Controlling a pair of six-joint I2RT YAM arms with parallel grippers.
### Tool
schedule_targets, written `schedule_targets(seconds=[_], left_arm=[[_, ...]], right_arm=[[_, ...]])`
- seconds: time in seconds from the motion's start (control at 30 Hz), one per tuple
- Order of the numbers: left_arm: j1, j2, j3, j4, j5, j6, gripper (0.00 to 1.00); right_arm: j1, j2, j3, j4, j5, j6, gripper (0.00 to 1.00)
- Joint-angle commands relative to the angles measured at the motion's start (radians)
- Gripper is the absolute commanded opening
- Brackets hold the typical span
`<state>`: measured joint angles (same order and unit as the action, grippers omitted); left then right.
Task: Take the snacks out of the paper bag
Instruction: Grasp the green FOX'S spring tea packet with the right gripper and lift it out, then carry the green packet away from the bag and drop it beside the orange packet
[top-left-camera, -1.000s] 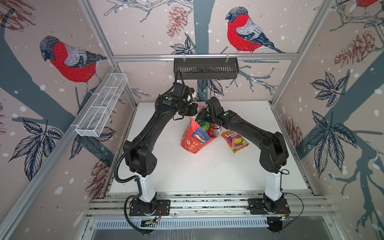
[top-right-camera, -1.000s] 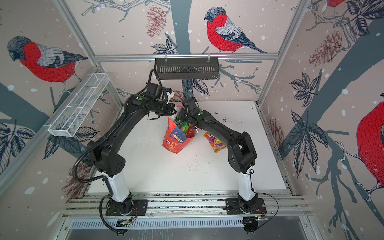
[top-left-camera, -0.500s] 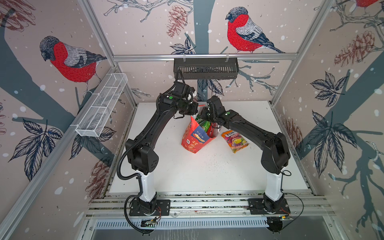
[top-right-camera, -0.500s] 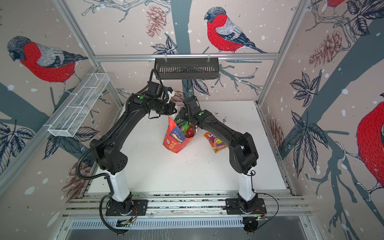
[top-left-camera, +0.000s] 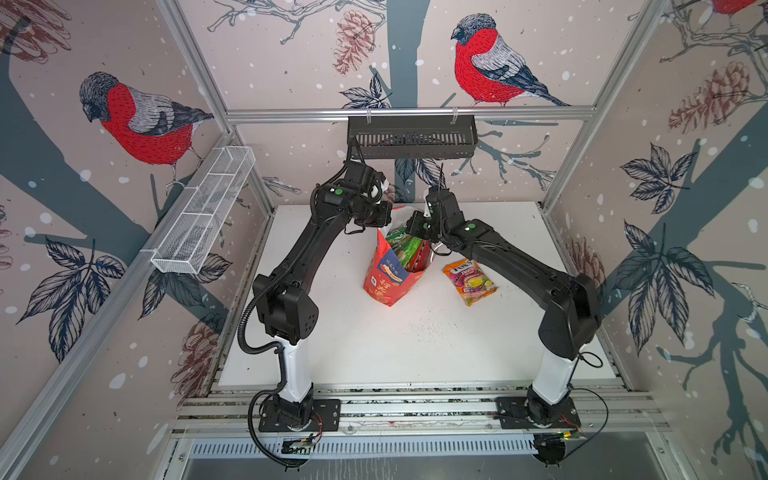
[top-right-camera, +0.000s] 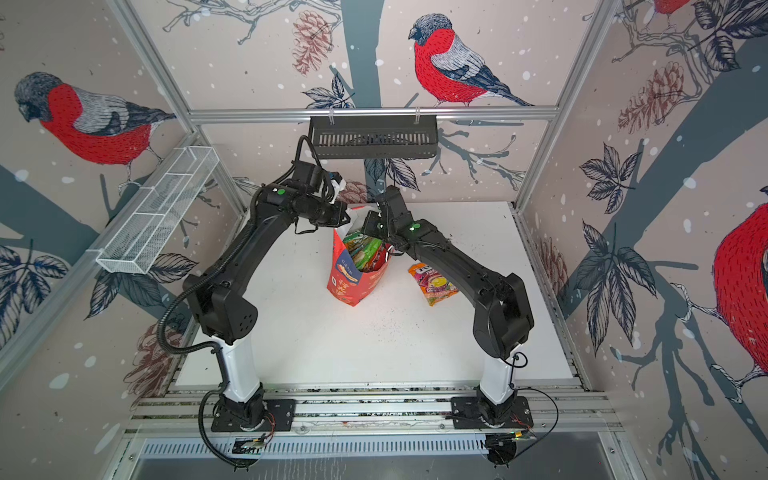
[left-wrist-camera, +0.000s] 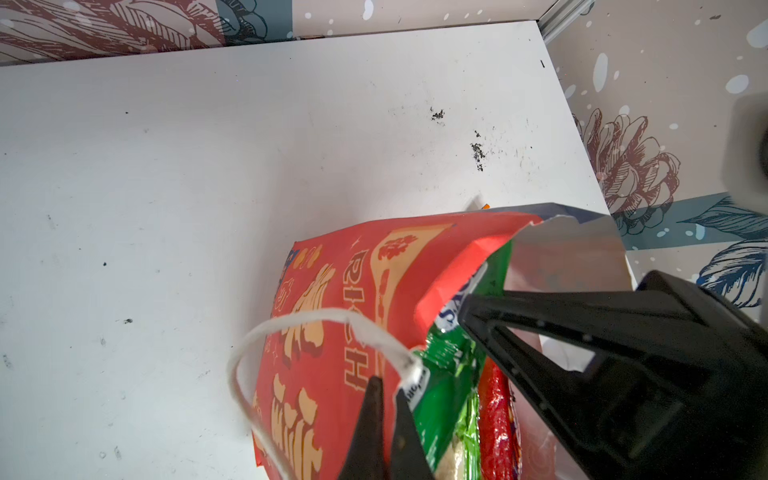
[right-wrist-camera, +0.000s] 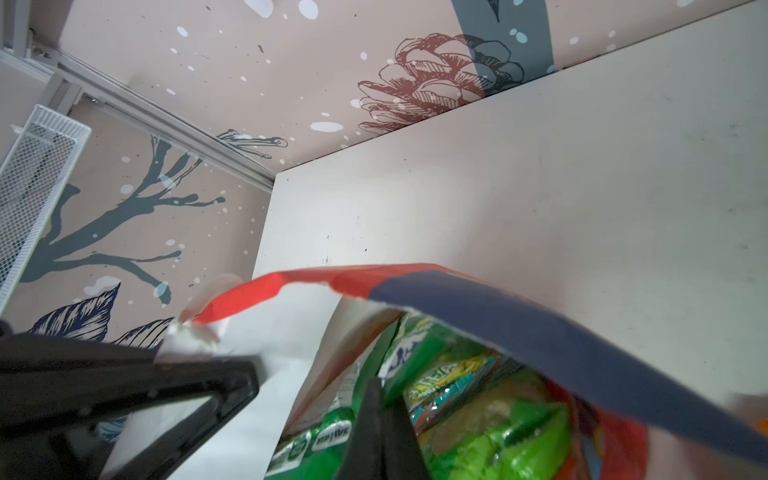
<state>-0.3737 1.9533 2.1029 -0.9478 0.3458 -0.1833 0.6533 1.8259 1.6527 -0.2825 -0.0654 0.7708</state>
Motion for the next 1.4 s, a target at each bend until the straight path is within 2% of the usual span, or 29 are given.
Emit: schedule_targets(seconds=[0.0,0.47,0.67,0.83,1.13,1.23,1.37], left_arm=[[0.007,0.009,0.012,0.009,0.026,0.025,0.00],[0.015,0.041,0.036,-0.009,0.036,0.051,0.00],[0.014,0.041,0.031,-0.009,0.032,0.059,0.00],[0.015,0.043,0.030,-0.002,0.032,0.056,0.00],[0.015,0.040,0.031,0.018,0.023,0.045,0.00],[0.015,0.045,0.032,0.027,0.024,0.040,0.00],[0.015,0.050,0.038,0.036,0.020,0.033,0.00]], right_arm=[[-0.004,-0.047,-0.027,0.076,-0.076,-0.069,0.03],[-0.033,-0.173,-0.066,0.154,-0.232,-0.224,0.03],[-0.052,-0.239,-0.126,0.355,-0.369,-0.227,0.03],[-0.074,-0.252,-0.120,0.481,-0.417,-0.203,0.03],[-0.189,-0.368,-0.182,0.554,-0.331,-0.220,0.03],[-0.256,-0.417,-0.191,0.508,-0.285,-0.249,0.03],[-0.335,-0.471,-0.203,0.358,-0.155,-0.296,0.03]])
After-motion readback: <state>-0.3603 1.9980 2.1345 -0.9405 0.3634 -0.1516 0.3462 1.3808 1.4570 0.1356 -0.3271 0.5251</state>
